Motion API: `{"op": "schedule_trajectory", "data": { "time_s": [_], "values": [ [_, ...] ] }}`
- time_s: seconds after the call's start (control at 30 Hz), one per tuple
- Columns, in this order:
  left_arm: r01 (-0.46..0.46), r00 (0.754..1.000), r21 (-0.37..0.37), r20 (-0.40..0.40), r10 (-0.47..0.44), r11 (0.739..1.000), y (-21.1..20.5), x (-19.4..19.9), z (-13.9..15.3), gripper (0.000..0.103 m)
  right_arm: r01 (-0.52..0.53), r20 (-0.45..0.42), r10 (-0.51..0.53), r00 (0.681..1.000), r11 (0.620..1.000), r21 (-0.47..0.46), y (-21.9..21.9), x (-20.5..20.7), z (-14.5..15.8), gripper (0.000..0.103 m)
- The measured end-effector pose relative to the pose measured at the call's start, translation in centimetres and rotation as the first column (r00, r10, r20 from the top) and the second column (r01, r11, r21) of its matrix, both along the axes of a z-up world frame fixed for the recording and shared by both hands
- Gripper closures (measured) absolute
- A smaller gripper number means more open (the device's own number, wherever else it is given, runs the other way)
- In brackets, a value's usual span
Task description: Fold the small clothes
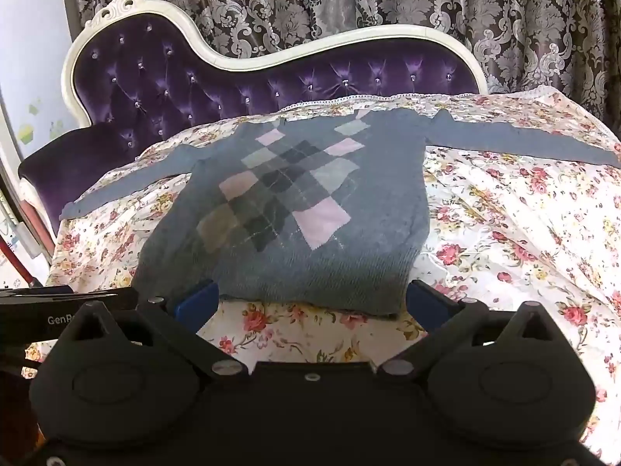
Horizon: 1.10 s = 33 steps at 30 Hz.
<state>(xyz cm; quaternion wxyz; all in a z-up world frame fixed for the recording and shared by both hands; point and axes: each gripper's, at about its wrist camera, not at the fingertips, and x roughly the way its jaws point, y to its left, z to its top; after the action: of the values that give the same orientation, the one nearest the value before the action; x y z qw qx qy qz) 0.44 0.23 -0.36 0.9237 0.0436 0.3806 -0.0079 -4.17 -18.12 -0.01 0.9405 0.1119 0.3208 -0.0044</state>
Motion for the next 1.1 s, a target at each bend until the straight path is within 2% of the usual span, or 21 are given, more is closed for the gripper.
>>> {"op": "schedule_trajectory", "data": {
  "time_s": [1.1],
  "values": [
    [0.018, 0.999, 0.009, -0.027, -0.018, 1.0, -0.5, 0.3, -0.8, 0.023, -0.008, -0.051, 0.009, 0.999, 1.0, 0.028, -0.2, 0.6, -1.1, 0.001]
  ]
}}
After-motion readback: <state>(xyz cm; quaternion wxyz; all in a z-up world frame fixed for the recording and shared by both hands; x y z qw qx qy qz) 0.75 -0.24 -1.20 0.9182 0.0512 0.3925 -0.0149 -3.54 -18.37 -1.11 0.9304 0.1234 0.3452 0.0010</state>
